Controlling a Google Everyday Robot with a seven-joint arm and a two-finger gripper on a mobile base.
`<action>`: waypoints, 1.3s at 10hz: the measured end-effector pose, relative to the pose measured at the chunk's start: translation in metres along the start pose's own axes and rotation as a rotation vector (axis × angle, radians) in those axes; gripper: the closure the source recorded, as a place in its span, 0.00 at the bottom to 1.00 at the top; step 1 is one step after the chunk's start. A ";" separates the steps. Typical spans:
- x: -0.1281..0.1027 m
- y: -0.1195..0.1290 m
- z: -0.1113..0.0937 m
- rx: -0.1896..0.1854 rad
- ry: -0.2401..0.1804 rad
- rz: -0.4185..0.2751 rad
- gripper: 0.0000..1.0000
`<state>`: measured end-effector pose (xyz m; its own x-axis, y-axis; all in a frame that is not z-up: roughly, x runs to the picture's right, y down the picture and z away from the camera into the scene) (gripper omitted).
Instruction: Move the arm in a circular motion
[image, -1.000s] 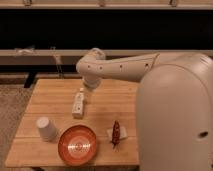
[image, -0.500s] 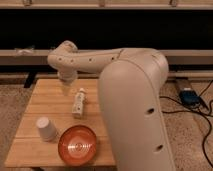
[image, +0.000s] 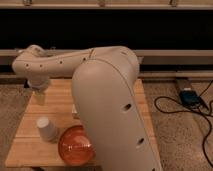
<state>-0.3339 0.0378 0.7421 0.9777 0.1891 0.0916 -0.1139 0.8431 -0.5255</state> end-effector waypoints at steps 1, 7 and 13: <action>-0.014 0.023 -0.002 -0.014 -0.008 -0.028 0.27; 0.001 0.158 -0.024 -0.059 -0.039 -0.021 0.27; 0.138 0.204 -0.051 -0.071 0.001 0.221 0.27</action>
<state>-0.2129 0.2103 0.6041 0.9304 0.3650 -0.0328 -0.3127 0.7439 -0.5906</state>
